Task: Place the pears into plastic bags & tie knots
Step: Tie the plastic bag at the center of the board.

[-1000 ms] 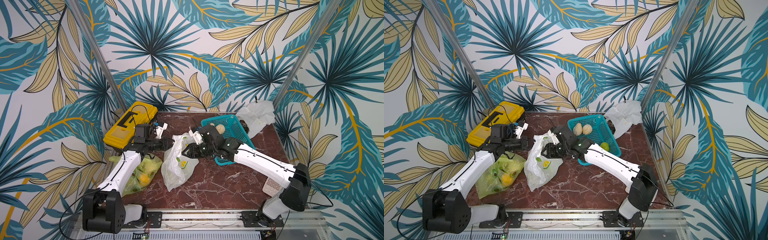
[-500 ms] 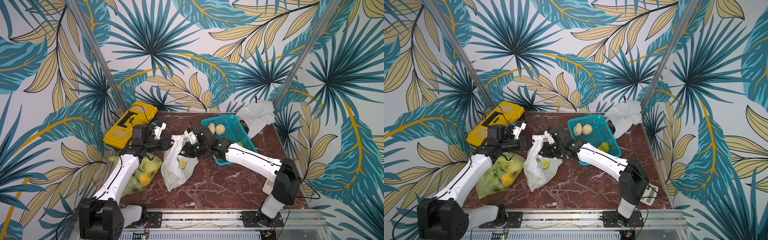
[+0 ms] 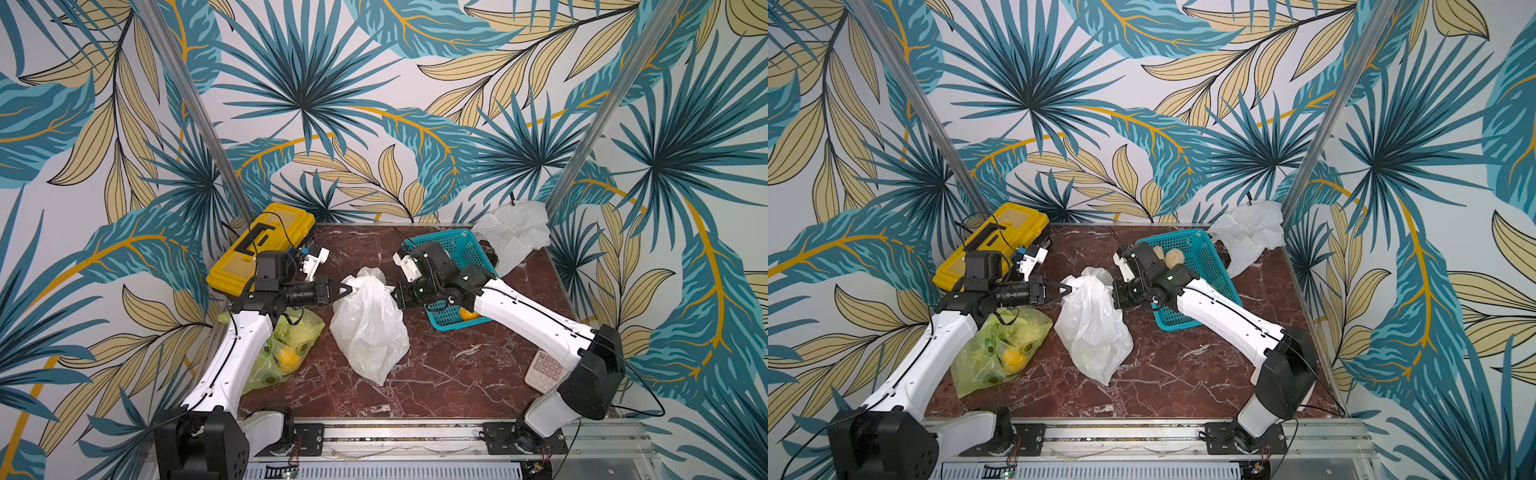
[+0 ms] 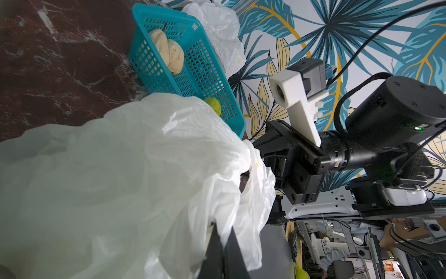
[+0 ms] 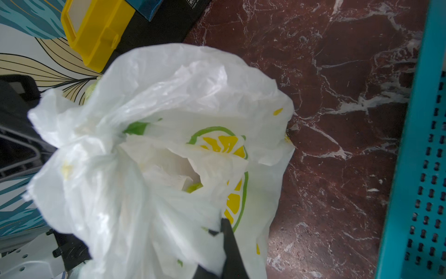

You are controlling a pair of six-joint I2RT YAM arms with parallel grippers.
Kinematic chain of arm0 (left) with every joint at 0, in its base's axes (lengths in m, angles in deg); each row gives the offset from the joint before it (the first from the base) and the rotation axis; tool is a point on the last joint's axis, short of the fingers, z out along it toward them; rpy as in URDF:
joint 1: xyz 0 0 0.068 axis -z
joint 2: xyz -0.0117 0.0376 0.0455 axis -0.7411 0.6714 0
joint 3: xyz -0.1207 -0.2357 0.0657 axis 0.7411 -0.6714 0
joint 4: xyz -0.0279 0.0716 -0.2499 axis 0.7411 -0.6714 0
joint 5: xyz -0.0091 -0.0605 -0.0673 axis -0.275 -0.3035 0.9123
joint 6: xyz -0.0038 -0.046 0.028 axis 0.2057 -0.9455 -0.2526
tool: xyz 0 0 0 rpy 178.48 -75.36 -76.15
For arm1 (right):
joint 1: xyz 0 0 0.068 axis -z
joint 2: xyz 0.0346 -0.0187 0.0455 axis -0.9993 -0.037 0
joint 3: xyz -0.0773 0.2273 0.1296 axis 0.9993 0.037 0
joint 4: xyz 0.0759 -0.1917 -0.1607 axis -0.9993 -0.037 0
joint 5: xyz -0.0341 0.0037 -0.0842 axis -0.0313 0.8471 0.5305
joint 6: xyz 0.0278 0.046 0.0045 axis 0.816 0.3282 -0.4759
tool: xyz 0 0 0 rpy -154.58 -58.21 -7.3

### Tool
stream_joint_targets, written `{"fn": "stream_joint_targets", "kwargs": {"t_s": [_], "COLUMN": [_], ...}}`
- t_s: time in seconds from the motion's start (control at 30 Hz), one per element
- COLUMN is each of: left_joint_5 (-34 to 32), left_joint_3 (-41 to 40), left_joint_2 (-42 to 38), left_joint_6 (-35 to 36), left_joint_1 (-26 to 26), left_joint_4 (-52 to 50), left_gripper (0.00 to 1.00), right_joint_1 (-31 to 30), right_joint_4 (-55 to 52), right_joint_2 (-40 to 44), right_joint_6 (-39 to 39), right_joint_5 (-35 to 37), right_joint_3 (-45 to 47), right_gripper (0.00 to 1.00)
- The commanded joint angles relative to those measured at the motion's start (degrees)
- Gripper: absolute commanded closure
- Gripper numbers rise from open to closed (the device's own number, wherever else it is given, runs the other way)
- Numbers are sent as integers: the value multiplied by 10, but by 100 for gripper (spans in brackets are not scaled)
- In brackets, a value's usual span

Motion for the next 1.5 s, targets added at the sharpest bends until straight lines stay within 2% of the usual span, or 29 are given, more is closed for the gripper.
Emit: {"fn": "stream_joint_targets", "kwargs": {"t_s": [0.0, 0.07, 0.13, 0.23, 0.33, 0.37, 0.43, 0.57, 0.73, 0.8, 0.83, 0.9, 0.97, 1.0, 1.07, 1.17, 1.23, 1.3, 1.37, 1.47], "left_joint_5": [-22, -24, -35, -41, -41, -41, -44, -57, -64, -63, -63, -53, -45, -46, -44, -45, -52, -64, -84, -91], "left_joint_3": [-3, -7, -6, 8, 17, 20, 26, 50, 88, 102, 107, 113, 113, 113, 106, 87, 65, 18, -9, -35], "left_joint_2": [-6, 1, 4, 8, 15, 19, 25, 42, 66, 74, 77, 80, 73, 69, 67, 59, 49, 40, 36, 30], "left_joint_6": [19, 18, 11, 4, 6, 7, 9, 13, 14, 14, 14, 9, 6, 6, 4, 5, -12, -63, -68, -76], "left_joint_1": [-27, -24, -18, -2, 9, 13, 22, 51, 74, 84, 87, 87, 83, 81, 81, 82, 82, 89, 101, 107], "left_joint_4": [11, 11, 19, 25, 25, 25, 25, 25, 25, 25, 25, 25, 25, 25, 25, 26, 52, 125, 171, 221], "left_gripper": [100, 100, 100, 100, 100, 100, 100, 100, 100, 100, 100, 100, 97, 93, 84, 70, 65, 60, 59, 50], "right_joint_1": [40, 43, 42, 42, 55, 59, 61, 50, 26, 25, 26, 28, 34, 38, 42, 42, 43, 43, 43, 43], "right_joint_4": [-57, -68, -75, -23, -1, 14, 34, 29, 42, 55, 62, 82, 128, 172, 260, 321, 327, 346, 359, 382], "right_joint_2": [-7, -15, -21, 8, 35, 41, 37, -29, -89, -99, -101, -102, -96, -89, -81, -78, -81, -82, -84, -86], "right_joint_6": [1, -5, -13, -2, 8, 15, 22, 32, 41, 51, 53, 60, 80, 100, 131, 157, 163, 175, 186, 201], "right_joint_5": [53, 69, 25, -73, -107, -125, -153, -194, -207, -215, -213, -209, -214, -224, -241, -255, -255, -260, -267, -273], "right_joint_3": [41, 40, 25, 25, 14, 12, -2, -68, -108, -113, -111, -98, -70, -46, -11, 10, 12, 18, 23, 33], "right_gripper": [100, 100, 97, 79, 46, 40, 30, 25, 25, 30, 36, 59, 73, 77, 79, 82, 82, 83, 84, 84]}}
